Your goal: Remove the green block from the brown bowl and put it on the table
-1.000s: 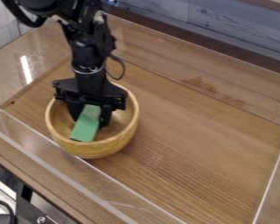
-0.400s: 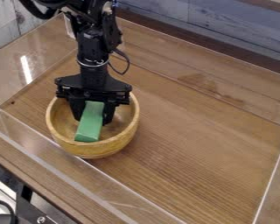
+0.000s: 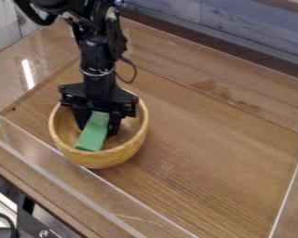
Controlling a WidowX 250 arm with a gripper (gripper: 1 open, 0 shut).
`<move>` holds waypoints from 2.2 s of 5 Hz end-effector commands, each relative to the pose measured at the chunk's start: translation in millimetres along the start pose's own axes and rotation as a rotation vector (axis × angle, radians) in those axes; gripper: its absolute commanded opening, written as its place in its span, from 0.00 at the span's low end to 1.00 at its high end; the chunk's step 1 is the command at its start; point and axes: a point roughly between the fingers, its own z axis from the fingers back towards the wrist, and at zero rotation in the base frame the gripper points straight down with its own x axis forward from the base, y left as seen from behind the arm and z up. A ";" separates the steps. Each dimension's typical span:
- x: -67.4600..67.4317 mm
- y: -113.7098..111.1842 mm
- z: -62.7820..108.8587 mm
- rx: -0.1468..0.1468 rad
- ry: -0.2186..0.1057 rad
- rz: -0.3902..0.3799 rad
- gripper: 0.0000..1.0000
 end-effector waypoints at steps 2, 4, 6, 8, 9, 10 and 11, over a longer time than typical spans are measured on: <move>0.1 7.8 31.7 -0.021 -0.047 -0.114 0.00; 4.0 6.8 33.9 -0.032 -0.051 -0.172 0.00; -3.2 -8.8 30.1 -0.038 -0.044 -0.090 0.00; 9.1 6.7 53.6 -0.048 -0.046 -0.086 0.00; 5.5 8.1 61.6 -0.056 -0.049 -0.083 0.00; 1.7 9.2 68.3 -0.063 -0.050 -0.083 0.00; 1.8 -1.0 67.7 -0.070 -0.050 -0.022 0.00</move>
